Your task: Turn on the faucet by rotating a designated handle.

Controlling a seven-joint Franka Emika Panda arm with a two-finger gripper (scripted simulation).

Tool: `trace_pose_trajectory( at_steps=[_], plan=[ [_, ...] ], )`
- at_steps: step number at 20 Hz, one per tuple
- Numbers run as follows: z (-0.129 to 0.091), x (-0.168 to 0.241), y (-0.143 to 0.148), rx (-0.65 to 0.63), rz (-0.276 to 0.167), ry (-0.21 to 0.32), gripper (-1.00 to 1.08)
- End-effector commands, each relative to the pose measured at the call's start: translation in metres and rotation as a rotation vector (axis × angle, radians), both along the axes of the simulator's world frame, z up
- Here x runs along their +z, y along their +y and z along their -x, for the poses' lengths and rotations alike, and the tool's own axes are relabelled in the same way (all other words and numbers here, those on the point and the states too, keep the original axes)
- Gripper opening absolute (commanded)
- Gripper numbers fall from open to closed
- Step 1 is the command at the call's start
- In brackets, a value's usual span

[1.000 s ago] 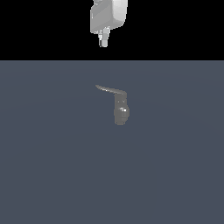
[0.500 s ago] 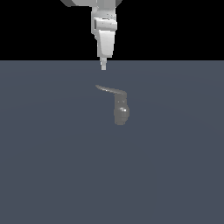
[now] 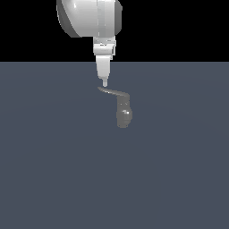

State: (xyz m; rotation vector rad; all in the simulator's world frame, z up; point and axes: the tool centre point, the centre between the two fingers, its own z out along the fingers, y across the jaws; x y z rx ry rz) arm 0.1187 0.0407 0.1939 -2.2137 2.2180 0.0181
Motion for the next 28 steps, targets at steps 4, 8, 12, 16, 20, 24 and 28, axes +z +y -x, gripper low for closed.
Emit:
trace_pose_trajectory(
  at_steps=[4,8,12,16,20,24,28],
  plan=[
    [-0.007,-0.017,0.001,-0.051,0.011,-0.002,-1.00],
    [-0.008,-0.021,0.001,-0.061,0.014,-0.002,-1.00],
    [-0.008,-0.021,0.001,-0.060,0.014,-0.002,-1.00],
    [0.002,-0.021,0.004,-0.060,0.014,-0.002,-1.00],
    [0.012,-0.021,0.006,-0.060,0.014,-0.002,-1.00],
    [0.022,-0.021,0.008,-0.060,0.014,-0.002,-1.00],
    [0.032,-0.021,0.011,-0.060,0.014,-0.002,-1.00]
  ],
)
